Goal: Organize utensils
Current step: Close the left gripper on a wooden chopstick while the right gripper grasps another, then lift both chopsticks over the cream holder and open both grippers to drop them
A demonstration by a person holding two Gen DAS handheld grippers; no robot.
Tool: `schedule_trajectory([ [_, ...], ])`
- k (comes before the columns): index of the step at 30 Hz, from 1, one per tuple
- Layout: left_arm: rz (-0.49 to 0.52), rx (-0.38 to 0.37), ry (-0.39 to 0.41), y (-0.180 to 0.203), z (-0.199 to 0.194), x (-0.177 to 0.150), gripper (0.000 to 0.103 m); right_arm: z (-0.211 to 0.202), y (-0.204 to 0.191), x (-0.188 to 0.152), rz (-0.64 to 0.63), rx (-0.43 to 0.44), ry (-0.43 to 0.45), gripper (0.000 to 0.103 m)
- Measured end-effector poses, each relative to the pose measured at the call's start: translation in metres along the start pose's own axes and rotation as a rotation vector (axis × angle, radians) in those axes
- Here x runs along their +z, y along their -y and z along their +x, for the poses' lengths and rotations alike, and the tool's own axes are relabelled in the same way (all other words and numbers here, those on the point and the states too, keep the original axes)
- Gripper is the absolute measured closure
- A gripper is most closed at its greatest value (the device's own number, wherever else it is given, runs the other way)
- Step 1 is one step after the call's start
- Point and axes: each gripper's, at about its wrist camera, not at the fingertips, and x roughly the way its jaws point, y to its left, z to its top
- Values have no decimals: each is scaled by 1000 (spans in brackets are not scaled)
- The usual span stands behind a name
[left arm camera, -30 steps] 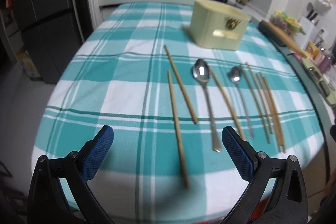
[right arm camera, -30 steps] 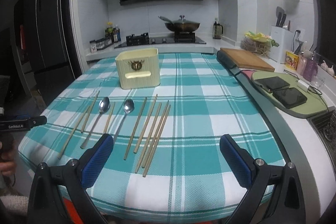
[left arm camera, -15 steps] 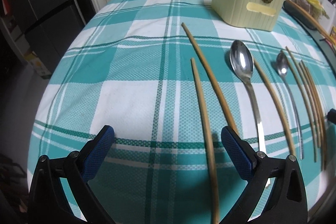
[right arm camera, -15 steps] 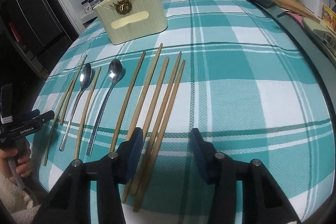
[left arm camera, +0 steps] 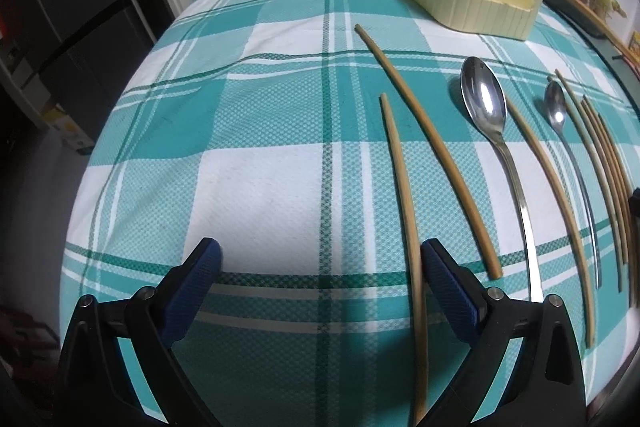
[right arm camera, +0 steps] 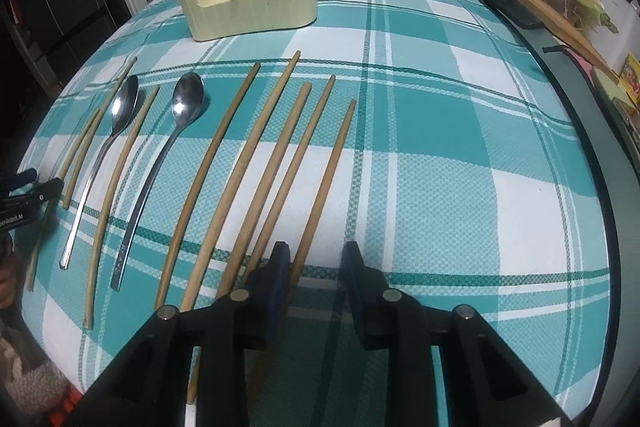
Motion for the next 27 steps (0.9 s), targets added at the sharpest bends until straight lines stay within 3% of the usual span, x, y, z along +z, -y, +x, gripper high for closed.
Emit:
schedule_trajectory([
  [11, 139, -52, -124, 2, 16, 41, 34, 11, 12, 30, -27, 111, -95, 74],
  [19, 144, -99, -180, 11, 28, 72, 84, 30, 12, 67, -4, 109, -102, 74],
  [21, 141, -101, -175, 13, 30, 77, 94, 35, 12, 76, 8, 93, -99, 78],
  [23, 129, -97, -157, 13, 32, 82, 96, 39, 15, 85, 39, 72, -95, 94],
  [27, 87, -139, -92, 4, 22, 88, 98, 40, 27, 94, 120, 110, -57, 97],
])
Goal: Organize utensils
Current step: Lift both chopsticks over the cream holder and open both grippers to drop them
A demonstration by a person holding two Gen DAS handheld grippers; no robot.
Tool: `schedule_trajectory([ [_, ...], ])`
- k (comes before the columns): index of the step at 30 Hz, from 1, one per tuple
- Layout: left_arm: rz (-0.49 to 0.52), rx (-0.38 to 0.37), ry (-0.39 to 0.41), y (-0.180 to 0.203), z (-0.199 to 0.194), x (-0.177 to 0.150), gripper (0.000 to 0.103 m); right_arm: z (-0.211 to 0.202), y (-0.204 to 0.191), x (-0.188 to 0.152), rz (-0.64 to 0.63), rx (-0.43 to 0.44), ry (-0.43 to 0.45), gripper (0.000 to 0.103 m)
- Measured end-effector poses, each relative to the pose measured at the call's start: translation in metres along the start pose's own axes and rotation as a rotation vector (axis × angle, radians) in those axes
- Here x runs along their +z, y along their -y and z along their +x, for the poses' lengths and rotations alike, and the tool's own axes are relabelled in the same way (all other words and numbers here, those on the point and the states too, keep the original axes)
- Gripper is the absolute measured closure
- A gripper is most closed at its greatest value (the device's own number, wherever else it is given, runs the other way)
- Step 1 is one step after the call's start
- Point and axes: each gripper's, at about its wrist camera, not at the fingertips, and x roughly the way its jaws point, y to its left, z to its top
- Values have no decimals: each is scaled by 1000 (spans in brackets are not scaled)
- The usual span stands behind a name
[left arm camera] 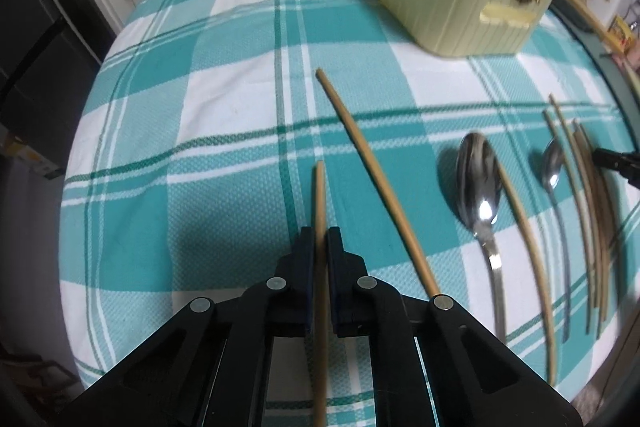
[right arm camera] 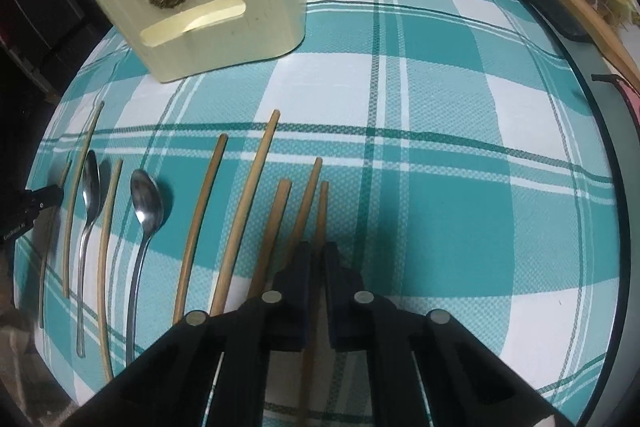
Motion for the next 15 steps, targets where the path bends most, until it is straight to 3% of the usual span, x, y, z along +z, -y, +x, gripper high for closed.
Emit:
schedule_trajectory([
  [6, -63, -80, 196, -19, -72, -3, 98, -68, -4, -6, 6, 113, 202, 97],
  [9, -85, -131, 306, -29, -118, -10, 98, -115, -15, -13, -46, 124, 312, 97],
  [15, -101, -163, 471, -33, -183, -12, 98, -188, -36, -22, -132, 105, 499, 97],
])
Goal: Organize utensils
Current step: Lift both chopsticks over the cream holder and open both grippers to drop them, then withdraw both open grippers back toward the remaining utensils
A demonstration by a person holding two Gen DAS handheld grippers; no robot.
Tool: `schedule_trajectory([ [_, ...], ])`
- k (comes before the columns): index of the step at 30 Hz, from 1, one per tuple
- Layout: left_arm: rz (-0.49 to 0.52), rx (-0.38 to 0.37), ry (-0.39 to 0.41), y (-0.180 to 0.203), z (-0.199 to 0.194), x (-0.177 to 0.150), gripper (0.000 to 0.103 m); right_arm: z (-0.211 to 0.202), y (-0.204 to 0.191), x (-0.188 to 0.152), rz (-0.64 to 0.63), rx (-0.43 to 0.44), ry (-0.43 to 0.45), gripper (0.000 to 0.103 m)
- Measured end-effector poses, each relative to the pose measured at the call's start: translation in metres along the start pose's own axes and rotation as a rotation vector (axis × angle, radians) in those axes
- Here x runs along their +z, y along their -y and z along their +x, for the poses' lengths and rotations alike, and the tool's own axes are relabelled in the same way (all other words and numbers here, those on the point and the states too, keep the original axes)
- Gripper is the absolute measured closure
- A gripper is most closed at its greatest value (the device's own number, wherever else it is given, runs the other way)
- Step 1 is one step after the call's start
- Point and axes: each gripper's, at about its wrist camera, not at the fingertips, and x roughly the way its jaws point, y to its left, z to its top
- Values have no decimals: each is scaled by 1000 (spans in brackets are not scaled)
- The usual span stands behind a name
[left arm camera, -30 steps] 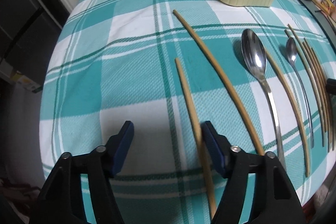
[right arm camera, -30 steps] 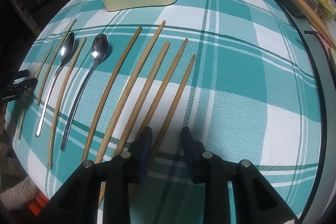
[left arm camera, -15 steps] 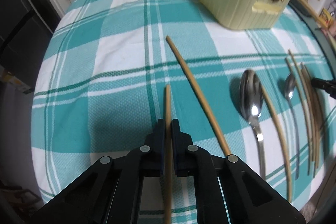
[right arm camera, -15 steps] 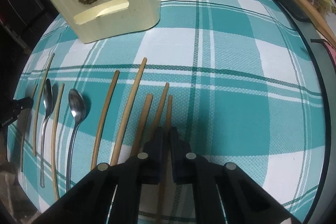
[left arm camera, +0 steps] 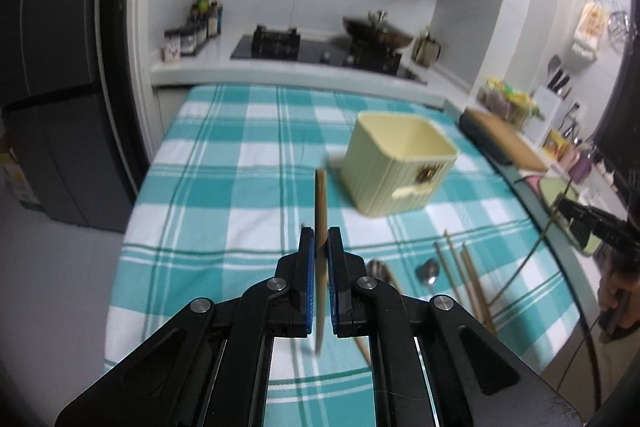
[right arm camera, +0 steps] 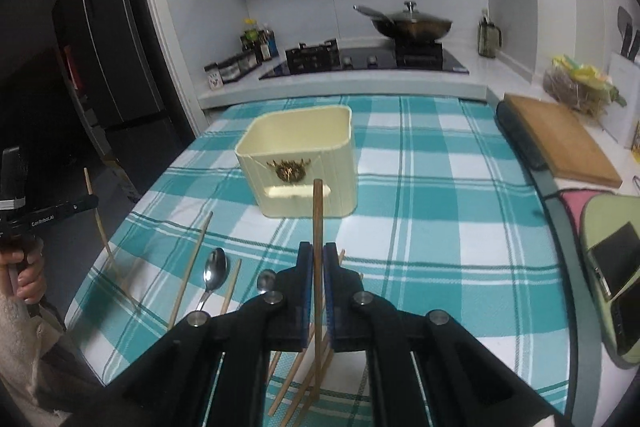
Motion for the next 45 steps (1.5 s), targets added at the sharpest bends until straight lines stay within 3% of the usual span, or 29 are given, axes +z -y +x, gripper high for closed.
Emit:
schedule_trajectory([
  [5, 16, -12, 69, 14, -11, 38, 99, -15, -8, 32, -21, -18, 118, 98],
  [14, 63, -30, 194, 65, -3, 142, 99, 3, -19, 145, -45, -45, 270, 98],
  [19, 62, -27, 194, 95, 43, 176, 99, 35, -23, 180, -53, -50, 322, 98],
  [22, 51, -23, 116, 102, 88, 175, 99, 71, -24, 180, -68, -55, 274, 98],
  [27, 41, -27, -58, 109, 160, 158, 99, 137, -12, 168, -28, -21, 56, 98],
  [33, 56, 2, -143, 122, 204, 147, 97, 178, 2, 153, 34, 12, -53, 97],
  [35, 46, 3, -147, 123, 203, 147, 85, 181, 3, 149, 62, 15, -48, 95],
  [37, 36, -20, -131, 122, 193, 146, 54, 176, 5, 148, 91, 17, -25, 90],
  [39, 58, -21, -99, 122, 174, 142, 47, 164, 3, 146, 104, 20, 10, 66],
  [42, 128, 5, -86, 118, 147, 130, 45, 135, -2, 140, 65, 9, 72, 61],
  [45, 166, 27, -74, 107, 115, 99, 34, 107, 1, 123, 40, 2, 95, 57],
])
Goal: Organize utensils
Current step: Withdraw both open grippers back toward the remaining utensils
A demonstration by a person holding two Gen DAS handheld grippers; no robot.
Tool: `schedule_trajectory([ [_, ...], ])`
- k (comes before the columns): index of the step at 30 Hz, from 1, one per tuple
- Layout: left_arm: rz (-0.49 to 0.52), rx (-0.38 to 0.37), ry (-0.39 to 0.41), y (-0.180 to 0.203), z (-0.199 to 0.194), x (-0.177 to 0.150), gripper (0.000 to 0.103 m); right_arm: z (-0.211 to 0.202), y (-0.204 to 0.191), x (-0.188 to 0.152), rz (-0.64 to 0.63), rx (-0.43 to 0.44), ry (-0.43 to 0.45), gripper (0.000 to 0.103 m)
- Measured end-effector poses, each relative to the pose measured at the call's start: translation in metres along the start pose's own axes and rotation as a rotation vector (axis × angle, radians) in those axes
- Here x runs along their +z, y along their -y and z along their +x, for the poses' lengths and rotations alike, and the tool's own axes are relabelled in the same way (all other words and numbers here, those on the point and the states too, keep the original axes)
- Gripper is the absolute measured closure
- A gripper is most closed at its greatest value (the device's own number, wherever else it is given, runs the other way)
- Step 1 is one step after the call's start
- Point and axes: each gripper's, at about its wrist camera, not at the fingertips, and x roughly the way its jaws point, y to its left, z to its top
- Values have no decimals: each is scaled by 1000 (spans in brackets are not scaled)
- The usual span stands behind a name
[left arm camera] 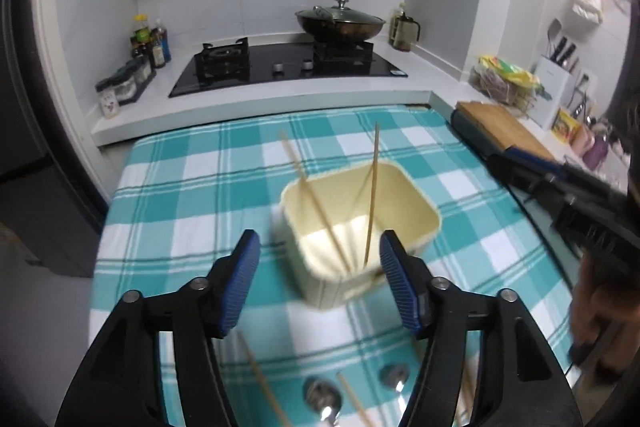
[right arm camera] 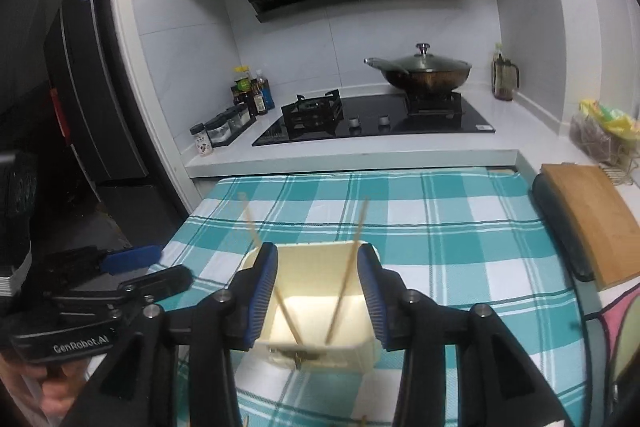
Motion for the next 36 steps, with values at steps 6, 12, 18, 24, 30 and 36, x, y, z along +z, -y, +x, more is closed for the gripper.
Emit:
schedule_trajectory([
  [6, -66, 11, -20, -28, -33, -118, 30, -45, 24, -79, -25, -88, -9, 51],
  [12, -145, 150, -70, -51, -24, -220, 30, -59, 58, -182, 14, -221, -113, 51],
  [18, -242, 210, -107, -81, 4, -250, 30, -55, 85, -249, 19, -336, -217, 51],
  [24, -265, 250, -141, -94, 28, -256, 29, -45, 96, -256, 56, -350, -286, 51],
  [30, -224, 265, -162, -89, 36, -253, 18, -43, 99, -263, 74, -361, -295, 47],
  [36, -246, 273, -168, -92, 36, -255, 11, -43, 97, -263, 72, -365, -296, 46],
])
